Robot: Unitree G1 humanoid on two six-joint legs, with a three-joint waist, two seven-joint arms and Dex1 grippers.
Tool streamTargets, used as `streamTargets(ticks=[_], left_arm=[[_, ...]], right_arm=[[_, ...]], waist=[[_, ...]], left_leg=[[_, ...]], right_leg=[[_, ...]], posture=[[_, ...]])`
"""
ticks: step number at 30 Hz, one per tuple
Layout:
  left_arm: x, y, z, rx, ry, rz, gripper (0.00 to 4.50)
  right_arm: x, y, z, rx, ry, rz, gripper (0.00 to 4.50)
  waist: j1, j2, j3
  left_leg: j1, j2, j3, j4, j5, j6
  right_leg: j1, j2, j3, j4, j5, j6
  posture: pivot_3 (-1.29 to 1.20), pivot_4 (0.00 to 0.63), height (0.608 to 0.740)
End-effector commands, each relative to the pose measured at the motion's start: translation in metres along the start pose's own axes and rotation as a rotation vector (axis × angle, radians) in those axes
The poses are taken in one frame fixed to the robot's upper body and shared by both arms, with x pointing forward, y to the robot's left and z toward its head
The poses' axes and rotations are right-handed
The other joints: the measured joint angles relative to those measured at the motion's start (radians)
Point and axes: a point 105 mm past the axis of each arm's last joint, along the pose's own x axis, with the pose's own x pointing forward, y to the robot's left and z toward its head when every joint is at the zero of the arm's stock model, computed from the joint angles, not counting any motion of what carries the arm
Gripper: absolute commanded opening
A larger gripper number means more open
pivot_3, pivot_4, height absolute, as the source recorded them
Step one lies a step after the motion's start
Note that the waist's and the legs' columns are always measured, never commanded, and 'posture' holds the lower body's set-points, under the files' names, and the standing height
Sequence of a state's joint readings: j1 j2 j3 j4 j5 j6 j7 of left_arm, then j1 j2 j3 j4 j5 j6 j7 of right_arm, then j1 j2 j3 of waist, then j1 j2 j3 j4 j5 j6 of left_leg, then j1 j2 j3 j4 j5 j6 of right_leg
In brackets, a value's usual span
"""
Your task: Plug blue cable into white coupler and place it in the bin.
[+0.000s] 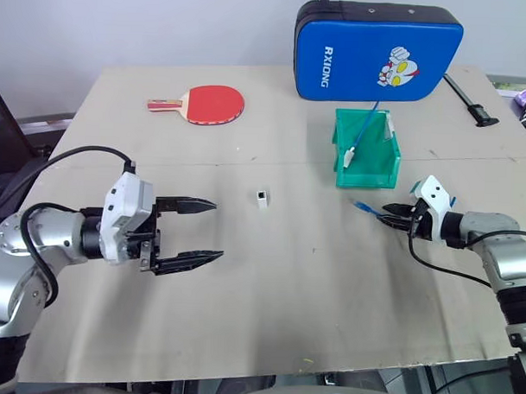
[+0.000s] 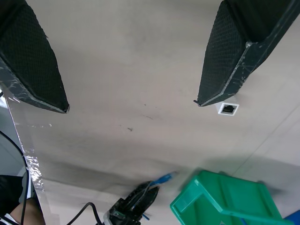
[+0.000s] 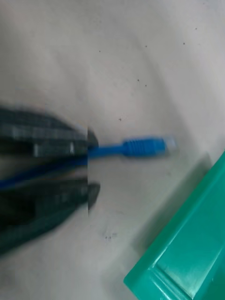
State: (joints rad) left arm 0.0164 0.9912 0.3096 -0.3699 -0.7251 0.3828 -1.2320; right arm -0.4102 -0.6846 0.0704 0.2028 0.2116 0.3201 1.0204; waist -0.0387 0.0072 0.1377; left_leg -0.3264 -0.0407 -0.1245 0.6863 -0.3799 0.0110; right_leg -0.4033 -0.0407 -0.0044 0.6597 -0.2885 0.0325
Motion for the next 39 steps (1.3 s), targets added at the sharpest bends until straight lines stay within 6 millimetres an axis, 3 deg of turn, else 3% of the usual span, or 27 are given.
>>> streamTargets(ticks=[1, 8, 11, 15, 18, 25, 32, 35, 39], left_arm=[[0.000, -0.002, 0.007, 0.034, -0.006, 0.008, 4.50], [0.000, -0.004, 0.007, 0.026, -0.010, 0.006, 4.50], [0.002, -0.006, 0.007, 0.019, -0.017, -0.002, 4.50], [0.005, -0.013, 0.007, -0.003, -0.020, -0.037, 4.50], [0.006, -0.017, 0.005, -0.018, -0.007, -0.062, 4.50], [0.007, -0.023, 0.000, -0.034, 0.018, -0.102, 4.50], [0.007, -0.026, -0.003, -0.048, 0.031, -0.111, 4.50], [0.006, -0.026, -0.006, -0.048, 0.049, -0.111, 4.50], [0.012, -0.029, -0.005, -0.044, 0.033, -0.129, 4.50]], right_arm=[[0.002, 0.013, 0.003, -0.049, 0.009, 0.075, 0.04], [-0.006, 0.030, 0.015, -0.066, -0.035, 0.175, 0.04], [-0.011, 0.052, 0.023, -0.108, -0.043, 0.268, 0.04], [-0.014, 0.089, 0.014, -0.230, 0.011, 0.429, 0.04], [-0.012, 0.103, 0.011, -0.316, 0.030, 0.483, 0.04], [0.001, 0.094, 0.009, -0.358, 0.076, 0.443, 0.04], [0.001, 0.089, 0.011, -0.398, 0.076, 0.431, 0.04], [0.000, 0.085, 0.016, -0.402, 0.055, 0.410, 1.25], [-0.011, 0.085, 0.021, -0.367, 0.035, 0.398, 3.17]], waist=[[0.000, 0.000, 0.000], [0.001, 0.000, 0.000], [0.001, 0.000, 0.000], [0.003, 0.000, 0.000], [0.003, 0.000, 0.000], [0.004, 0.000, 0.000], [0.004, 0.000, 0.000], [0.004, -0.001, 0.000], [0.008, -0.001, 0.000]], left_leg=[[0.000, 0.000, 0.000, 0.000, 0.000, 0.000], [0.000, 0.000, -0.001, 0.000, 0.000, 0.000], [0.000, 0.000, 0.000, 0.000, 0.000, 0.000], [0.000, 0.000, -0.001, 0.000, 0.000, 0.000], [0.000, 0.000, 0.000, 0.000, 0.000, 0.000], [0.000, 0.000, -0.001, 0.000, 0.000, 0.000], [0.000, 0.000, 0.000, 0.000, 0.000, 0.000], [0.000, 0.000, 0.000, 0.000, 0.000, 0.000], [0.000, 0.000, -0.001, 0.000, 0.000, 0.000]], right_leg=[[0.000, 0.000, 0.000, 0.000, 0.000, 0.000], [0.000, 0.000, 0.000, 0.002, 0.000, 0.000], [-0.001, 0.000, 0.000, 0.001, 0.000, 0.000], [-0.001, 0.000, 0.000, 0.001, 0.000, 0.000], [-0.001, 0.000, 0.000, 0.001, 0.000, 0.000], [-0.001, 0.000, 0.000, 0.003, 0.000, 0.000], [-0.001, 0.000, 0.000, 0.002, 0.000, 0.000], [-0.001, 0.000, 0.000, 0.002, 0.000, 0.000], [-0.001, 0.000, 0.000, 0.002, 0.000, 0.000]], posture=[[0.00, 0.150, 0.740], [0.00, 0.150, 0.740], [0.00, 0.150, 0.740], [0.00, 0.150, 0.740], [0.00, 0.150, 0.740], [0.00, 0.150, 0.740], [0.00, 0.150, 0.740], [0.00, 0.150, 0.740], [0.00, 0.150, 0.740]])
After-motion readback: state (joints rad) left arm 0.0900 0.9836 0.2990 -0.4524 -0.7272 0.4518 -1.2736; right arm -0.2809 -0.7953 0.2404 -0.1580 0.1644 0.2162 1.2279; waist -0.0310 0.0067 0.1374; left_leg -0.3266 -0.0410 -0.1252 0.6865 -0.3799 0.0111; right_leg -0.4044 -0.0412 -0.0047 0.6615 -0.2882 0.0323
